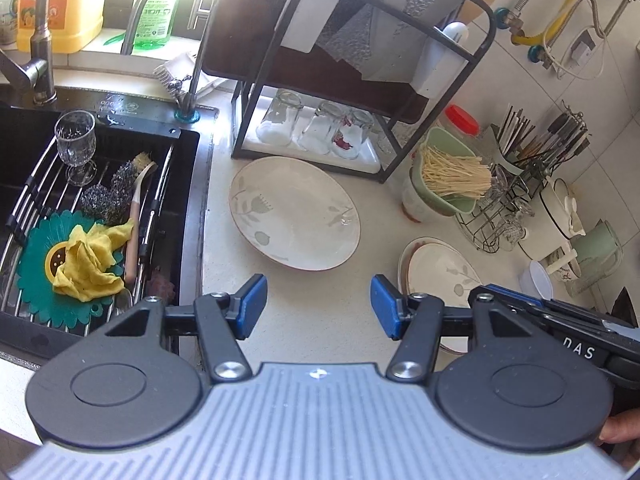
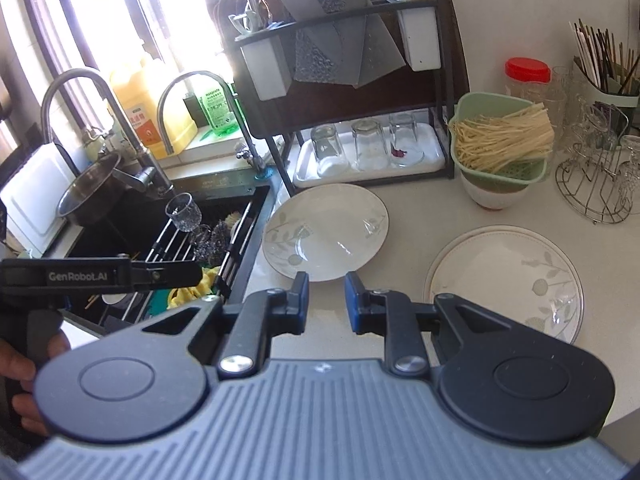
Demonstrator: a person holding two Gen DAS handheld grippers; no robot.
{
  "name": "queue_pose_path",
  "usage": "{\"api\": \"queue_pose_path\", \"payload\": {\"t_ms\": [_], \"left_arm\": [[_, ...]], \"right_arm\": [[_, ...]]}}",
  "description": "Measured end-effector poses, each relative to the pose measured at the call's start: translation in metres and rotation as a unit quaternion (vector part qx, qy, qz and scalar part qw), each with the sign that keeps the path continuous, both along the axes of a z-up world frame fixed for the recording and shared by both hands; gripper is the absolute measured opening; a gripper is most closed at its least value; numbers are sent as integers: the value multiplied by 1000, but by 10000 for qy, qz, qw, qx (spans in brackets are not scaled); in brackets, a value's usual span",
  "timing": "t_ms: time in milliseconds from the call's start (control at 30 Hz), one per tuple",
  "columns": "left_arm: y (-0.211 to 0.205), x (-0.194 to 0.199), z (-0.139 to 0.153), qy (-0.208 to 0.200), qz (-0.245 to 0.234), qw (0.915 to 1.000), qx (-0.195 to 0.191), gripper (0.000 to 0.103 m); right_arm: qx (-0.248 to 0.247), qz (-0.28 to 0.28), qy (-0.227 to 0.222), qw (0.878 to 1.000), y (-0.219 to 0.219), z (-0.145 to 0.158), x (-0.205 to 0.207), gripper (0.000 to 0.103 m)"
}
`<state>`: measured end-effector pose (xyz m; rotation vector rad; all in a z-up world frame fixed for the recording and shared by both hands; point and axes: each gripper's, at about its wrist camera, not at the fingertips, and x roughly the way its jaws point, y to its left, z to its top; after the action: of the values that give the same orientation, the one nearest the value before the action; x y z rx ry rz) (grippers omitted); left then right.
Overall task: Organize plates and bowls
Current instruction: 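Move both grippers back to the second leaf-pattern plate by the sink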
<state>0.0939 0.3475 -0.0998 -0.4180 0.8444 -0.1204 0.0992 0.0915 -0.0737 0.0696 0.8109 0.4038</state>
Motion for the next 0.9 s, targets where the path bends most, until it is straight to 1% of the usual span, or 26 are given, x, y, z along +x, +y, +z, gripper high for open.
{"api": "queue_pose_path", "payload": {"t_ms": [100, 200, 333, 400, 433, 467, 533, 633, 733, 900], "left_arm": [[2, 7, -6, 72, 88, 9999, -30, 63], [6, 19, -15, 189, 233, 9995, -105, 63], [12, 36, -29, 354, 432, 9984, -130, 63], [15, 45, -35, 408, 507, 9978, -105, 63], [16, 50, -38, 437, 537, 9976, -75, 63], [18, 55, -41, 472, 580, 9972, -39, 63], [24, 65, -48, 543, 697, 9961, -7, 63], [32, 80, -56, 668, 881, 9938, -118, 63], [41, 95, -65, 758, 1134, 9905, -191, 63], [39, 119, -78, 703, 1176, 9905, -113, 62]], "right_arm": [[-20, -15, 165, 9999, -1, -2, 7, 23], [-70, 27, 228, 9997, 0, -2, 16, 24], [97, 30, 405, 9991, -1, -4, 38, 25], [64, 126, 465, 9988, -1, -9, 51, 28], [26, 201, 479, 9986, 0, -12, 58, 32], [-3, 271, 514, 9983, 0, -16, 65, 39], [48, 426, 641, 9970, -1, -23, 81, 46], [88, 544, 798, 9953, -4, -30, 105, 46], [120, 673, 827, 9942, -7, -36, 127, 46], [167, 793, 1022, 9915, -11, -63, 165, 46]]}}
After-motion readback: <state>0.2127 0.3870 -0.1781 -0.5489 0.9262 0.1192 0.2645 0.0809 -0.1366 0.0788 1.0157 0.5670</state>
